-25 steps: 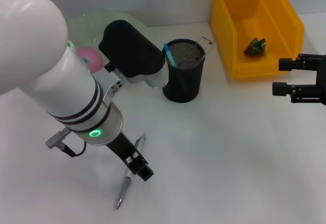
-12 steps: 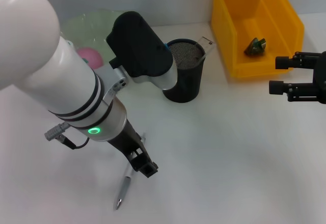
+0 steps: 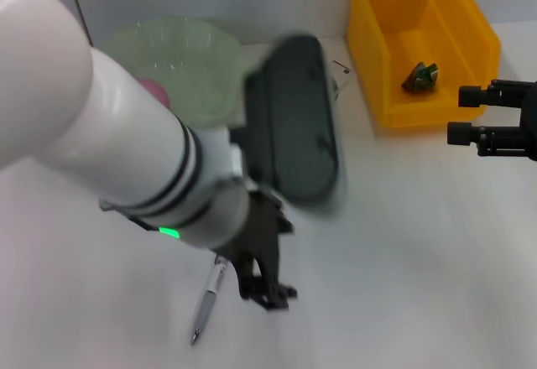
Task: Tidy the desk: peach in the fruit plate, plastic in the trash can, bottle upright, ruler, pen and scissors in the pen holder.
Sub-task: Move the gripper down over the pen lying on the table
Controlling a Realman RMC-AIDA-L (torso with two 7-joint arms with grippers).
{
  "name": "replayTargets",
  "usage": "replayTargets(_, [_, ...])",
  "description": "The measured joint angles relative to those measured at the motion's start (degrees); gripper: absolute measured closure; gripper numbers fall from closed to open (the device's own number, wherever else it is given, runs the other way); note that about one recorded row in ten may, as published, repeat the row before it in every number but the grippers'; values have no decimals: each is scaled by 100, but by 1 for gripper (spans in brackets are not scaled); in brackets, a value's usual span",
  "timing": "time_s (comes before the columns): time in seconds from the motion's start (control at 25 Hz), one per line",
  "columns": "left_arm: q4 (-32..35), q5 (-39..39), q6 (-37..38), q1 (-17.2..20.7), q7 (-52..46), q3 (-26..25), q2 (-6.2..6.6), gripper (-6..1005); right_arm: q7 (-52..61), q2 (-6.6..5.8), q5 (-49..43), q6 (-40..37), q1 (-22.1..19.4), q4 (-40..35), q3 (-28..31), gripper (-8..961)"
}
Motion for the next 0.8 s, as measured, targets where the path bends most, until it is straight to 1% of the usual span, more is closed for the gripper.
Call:
replayTargets(0.04, [0,0,0,0,0,0,0,274,0,0,0,0,0,0,0,202])
replayTargets(0.12, [22,-274,20,-115,355,254,112,274,158,26,10,6,32,-15,22,202])
replayTargets(0.16, [9,-515,8,-216,590,423,220,274,158,26,10,6,32,-15,22,202])
replayTargets(0.2, [-38,-723,-21,-299,782,544,324,274,234,65,20,10,63,-25,42,202])
replayTargets(0.24, [-88,-924,-63,-377,1005,654,437,275,234,65,20,10,63,-25,42,202])
replayTargets(0.36, [-148,-1212,-172,-481,1561,833,667,275,355,135,85,11,80,-56,50,202])
replayTargets(0.4, [-111,-1263,-300,-462,1968,871,802,275,383,151,113,12,80,-69,51,202])
replayTargets(0.44, [-111,-1263,-300,-462,1968,871,802,274,411,163,136,11,80,-72,50,202])
replayTargets(0.48, [-87,-1274,-399,-431,2213,879,860,274,447,172,156,12,82,-76,53,202])
replayTargets(0.52, [-73,-1276,-456,-411,2349,880,887,273,496,176,161,11,87,-90,56,202])
replayTargets(0.6, [61,-1276,-646,-272,3048,880,986,273,612,181,166,11,119,-141,56,202])
replayTargets(0.68, [96,-1279,-686,-232,3225,882,1006,272,638,183,167,14,133,-151,55,202])
replayTargets(0.8, [133,-1301,-980,-139,3927,918,1095,271,710,182,170,59,207,-153,56,202])
